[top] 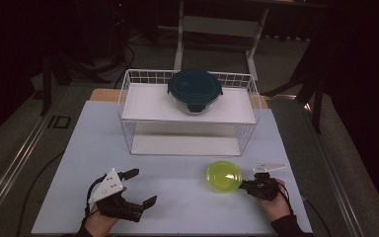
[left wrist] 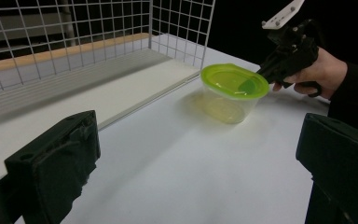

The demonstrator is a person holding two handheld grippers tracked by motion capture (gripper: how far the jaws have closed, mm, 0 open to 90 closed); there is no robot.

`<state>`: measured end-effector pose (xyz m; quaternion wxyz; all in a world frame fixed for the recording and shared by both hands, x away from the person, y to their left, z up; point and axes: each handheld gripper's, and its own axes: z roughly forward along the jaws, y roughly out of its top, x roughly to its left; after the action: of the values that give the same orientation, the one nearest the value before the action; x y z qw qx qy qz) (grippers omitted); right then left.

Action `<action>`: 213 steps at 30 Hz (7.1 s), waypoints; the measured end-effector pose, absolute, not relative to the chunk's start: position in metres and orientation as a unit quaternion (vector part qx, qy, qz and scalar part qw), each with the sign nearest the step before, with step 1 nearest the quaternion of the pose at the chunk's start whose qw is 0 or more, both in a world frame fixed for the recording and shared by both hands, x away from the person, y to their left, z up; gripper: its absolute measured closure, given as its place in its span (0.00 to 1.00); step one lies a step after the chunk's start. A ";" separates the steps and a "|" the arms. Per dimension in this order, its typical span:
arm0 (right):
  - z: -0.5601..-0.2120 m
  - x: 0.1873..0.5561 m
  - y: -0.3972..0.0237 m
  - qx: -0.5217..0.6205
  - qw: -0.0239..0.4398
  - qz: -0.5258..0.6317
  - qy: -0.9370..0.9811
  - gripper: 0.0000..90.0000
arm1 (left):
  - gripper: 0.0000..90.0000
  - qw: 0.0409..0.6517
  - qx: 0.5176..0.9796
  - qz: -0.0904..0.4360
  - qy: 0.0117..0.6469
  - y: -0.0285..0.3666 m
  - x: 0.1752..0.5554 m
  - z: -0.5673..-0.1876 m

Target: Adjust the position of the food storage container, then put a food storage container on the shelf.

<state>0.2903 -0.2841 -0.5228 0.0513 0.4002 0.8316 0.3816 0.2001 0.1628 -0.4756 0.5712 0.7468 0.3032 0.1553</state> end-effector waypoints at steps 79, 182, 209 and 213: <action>-0.495 0.288 -0.225 0.346 0.077 0.415 0.838 0.52 | 0.00 0.581 0.742 0.155 0.297 0.166 0.198 -0.471; -0.496 0.307 -0.186 0.500 -0.110 0.426 0.746 0.84 | 0.85 0.446 0.709 -0.168 0.520 0.112 0.306 -0.508; -0.451 0.290 -0.188 0.502 -0.083 0.436 0.742 0.90 | 0.89 0.468 0.720 -0.150 0.490 0.113 0.290 -0.459; -0.439 0.287 -0.188 0.500 -0.078 0.439 0.742 0.90 | 0.89 0.477 0.718 -0.151 0.484 0.115 0.290 -0.449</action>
<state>0.2871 -0.1879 -0.4389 -0.0782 0.5001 0.7422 0.4393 0.2899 0.1148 -0.4486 0.4774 0.7177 0.4838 -0.1512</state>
